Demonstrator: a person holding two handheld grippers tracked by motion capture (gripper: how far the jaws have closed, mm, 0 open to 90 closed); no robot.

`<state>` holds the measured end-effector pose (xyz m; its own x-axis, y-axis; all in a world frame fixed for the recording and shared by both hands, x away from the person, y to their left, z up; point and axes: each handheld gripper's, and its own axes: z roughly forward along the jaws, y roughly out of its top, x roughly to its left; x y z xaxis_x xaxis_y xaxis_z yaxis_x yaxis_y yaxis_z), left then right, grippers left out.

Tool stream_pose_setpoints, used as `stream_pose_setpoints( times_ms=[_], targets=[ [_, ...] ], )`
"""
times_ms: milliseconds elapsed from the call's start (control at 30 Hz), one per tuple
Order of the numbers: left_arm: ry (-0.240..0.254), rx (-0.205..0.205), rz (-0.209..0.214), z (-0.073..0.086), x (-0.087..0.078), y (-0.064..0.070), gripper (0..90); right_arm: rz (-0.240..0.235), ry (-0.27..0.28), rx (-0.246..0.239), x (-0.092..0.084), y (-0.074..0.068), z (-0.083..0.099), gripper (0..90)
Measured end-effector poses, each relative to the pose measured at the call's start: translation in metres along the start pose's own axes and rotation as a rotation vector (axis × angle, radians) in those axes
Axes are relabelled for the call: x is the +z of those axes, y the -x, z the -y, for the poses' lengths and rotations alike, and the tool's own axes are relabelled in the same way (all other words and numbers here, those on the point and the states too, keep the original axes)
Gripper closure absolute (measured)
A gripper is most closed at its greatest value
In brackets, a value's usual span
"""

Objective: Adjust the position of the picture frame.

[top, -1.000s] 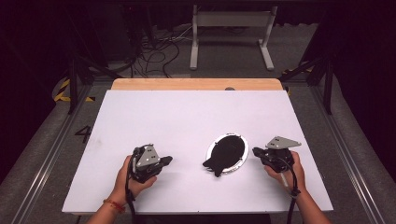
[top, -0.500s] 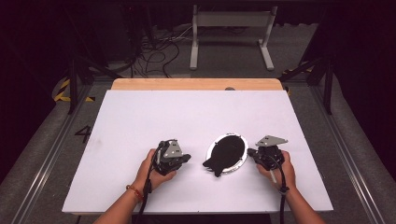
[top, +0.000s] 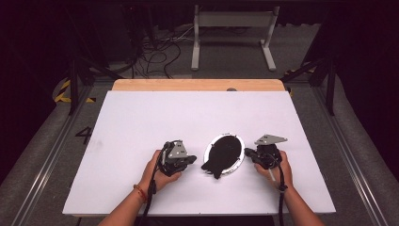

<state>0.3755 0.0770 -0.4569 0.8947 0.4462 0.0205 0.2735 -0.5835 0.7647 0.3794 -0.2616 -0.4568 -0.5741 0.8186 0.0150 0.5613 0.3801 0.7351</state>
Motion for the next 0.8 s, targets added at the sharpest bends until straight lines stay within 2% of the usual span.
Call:
stream_pose_setpoints(
  times_ms=[33, 200, 233, 300, 600, 667, 700, 800],
  targets=[
    [0.000, -0.007, 0.000, 0.001, 0.001, -0.001, 90.0, -0.003, 0.001, 0.000, 0.000, 0.000, 0.000, 90.0],
    [-0.017, 0.016, -0.008, 0.000, 0.002, -0.001, 90.0, -0.010, -0.001, -0.010, 0.002, -0.001, -0.002, 90.0],
    [-0.017, 0.035, -0.021, 0.000, 0.001, -0.003, 90.0, -0.011, -0.001, -0.014, 0.003, -0.002, -0.003, 90.0],
    [-0.022, 0.040, -0.038, 0.001, 0.000, -0.006, 90.0, -0.014, -0.004, -0.027, 0.005, -0.004, -0.005, 90.0],
    [-0.038, 0.022, -0.027, 0.005, 0.000, -0.010, 90.0, -0.055, -0.009, -0.031, 0.011, -0.007, -0.011, 90.0],
    [-0.034, 0.022, -0.025, 0.004, 0.001, -0.008, 89.9, -0.064, -0.008, -0.032, 0.013, -0.007, -0.012, 90.0],
    [-0.034, 0.036, -0.025, 0.003, 0.000, -0.009, 89.9, -0.067, -0.007, -0.028, 0.013, -0.007, -0.012, 90.0],
    [-0.034, 0.033, -0.025, 0.003, 0.000, -0.009, 89.9, -0.064, -0.008, -0.037, 0.016, -0.010, -0.014, 90.0]
  ],
)
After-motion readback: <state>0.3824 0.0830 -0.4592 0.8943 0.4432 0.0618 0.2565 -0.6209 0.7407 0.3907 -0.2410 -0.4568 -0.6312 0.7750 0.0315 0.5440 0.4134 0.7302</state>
